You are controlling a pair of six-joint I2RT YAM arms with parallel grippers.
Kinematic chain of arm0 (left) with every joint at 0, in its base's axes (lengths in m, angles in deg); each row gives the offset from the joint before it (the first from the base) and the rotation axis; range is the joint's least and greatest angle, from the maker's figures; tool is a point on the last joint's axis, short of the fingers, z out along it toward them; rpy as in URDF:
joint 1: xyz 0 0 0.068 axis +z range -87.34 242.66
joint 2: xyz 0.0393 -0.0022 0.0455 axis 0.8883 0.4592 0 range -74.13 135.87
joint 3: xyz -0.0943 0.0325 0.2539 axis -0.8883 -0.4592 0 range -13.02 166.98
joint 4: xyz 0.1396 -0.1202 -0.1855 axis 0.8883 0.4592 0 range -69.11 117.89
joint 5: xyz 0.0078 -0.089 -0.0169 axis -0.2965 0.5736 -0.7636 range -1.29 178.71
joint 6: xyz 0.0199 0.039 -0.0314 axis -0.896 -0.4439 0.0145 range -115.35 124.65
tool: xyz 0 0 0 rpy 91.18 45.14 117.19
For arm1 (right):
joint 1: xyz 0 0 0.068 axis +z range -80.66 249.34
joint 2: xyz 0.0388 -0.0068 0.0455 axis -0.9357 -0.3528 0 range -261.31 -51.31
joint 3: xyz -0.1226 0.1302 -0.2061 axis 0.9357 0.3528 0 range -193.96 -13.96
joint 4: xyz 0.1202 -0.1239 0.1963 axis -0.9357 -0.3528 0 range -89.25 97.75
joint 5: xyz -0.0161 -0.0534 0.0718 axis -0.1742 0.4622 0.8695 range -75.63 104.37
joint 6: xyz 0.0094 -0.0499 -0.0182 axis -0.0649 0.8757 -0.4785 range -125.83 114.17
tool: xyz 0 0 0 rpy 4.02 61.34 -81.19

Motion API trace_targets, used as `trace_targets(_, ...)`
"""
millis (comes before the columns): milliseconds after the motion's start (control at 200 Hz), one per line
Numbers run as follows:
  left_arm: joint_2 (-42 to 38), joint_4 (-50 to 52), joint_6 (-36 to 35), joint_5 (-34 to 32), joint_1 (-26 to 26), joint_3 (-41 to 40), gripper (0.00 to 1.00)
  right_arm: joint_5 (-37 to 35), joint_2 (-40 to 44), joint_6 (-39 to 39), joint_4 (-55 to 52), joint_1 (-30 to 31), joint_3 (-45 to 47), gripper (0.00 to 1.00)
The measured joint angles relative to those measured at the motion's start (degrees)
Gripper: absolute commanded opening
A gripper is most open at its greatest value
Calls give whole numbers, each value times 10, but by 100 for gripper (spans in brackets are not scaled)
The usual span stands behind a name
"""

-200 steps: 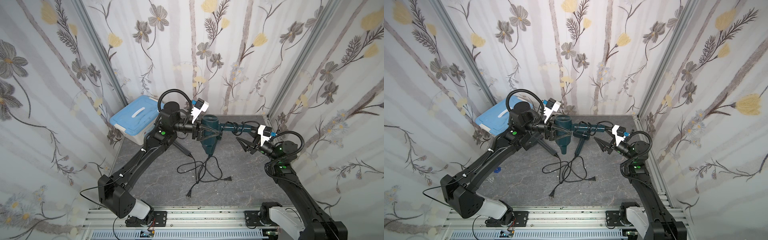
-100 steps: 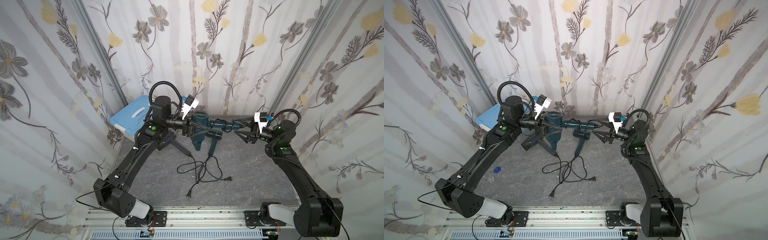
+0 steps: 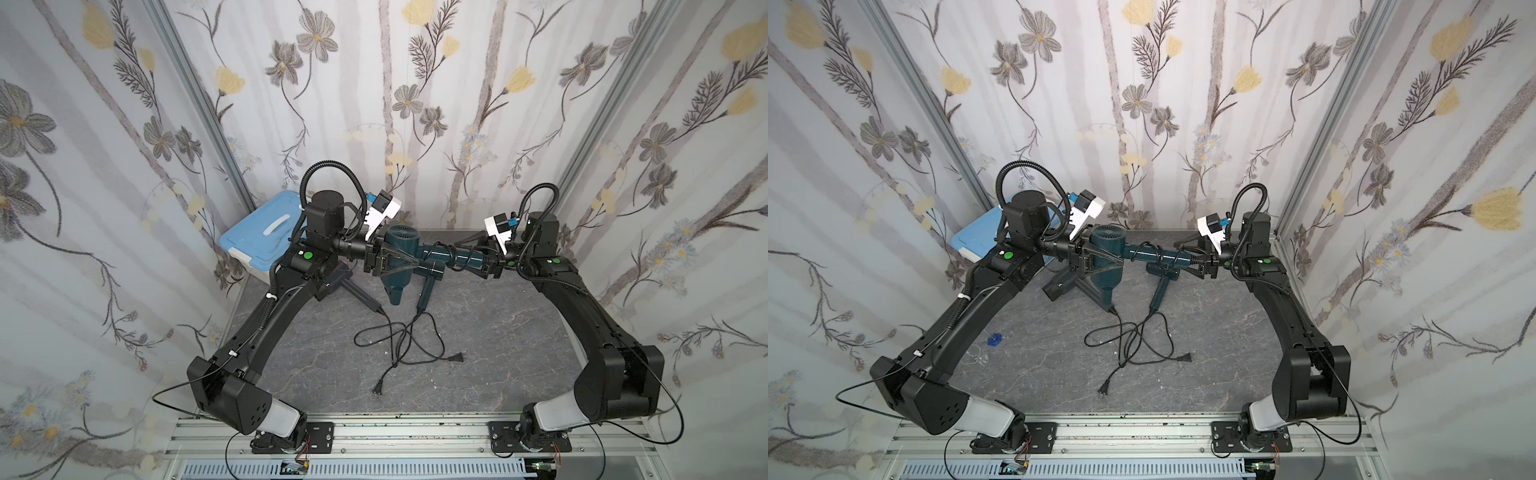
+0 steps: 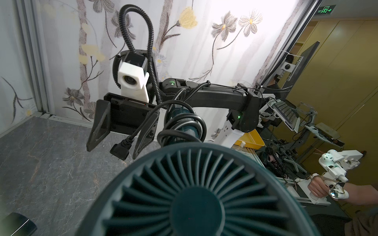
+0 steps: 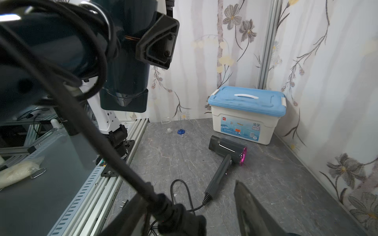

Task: Wrap the cord around the hair dryer
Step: Wrap the power cord around the hair dryer.

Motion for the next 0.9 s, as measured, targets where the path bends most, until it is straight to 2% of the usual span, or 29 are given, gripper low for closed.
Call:
trace_targets(190,1,1,0,-4,0,3,0,6,-9,47,-72,3,-4,50)
trace_targets(405,1,-10,7,-10,0,-3,0,9,4,63,-94,-2,17,38)
trace_targets(495,2,-21,15,-16,0,-9,0,9,9,64,-96,-4,20,37)
trace_targets(550,2,-26,18,-19,0,-10,0,9,12,64,-97,-4,20,41)
trace_targets(634,3,-32,24,-19,0,-12,0,9,14,62,-96,-4,20,54)
trace_targets(899,2,-40,32,-23,1,-15,0,-38,45,-5,-24,-8,50,68)
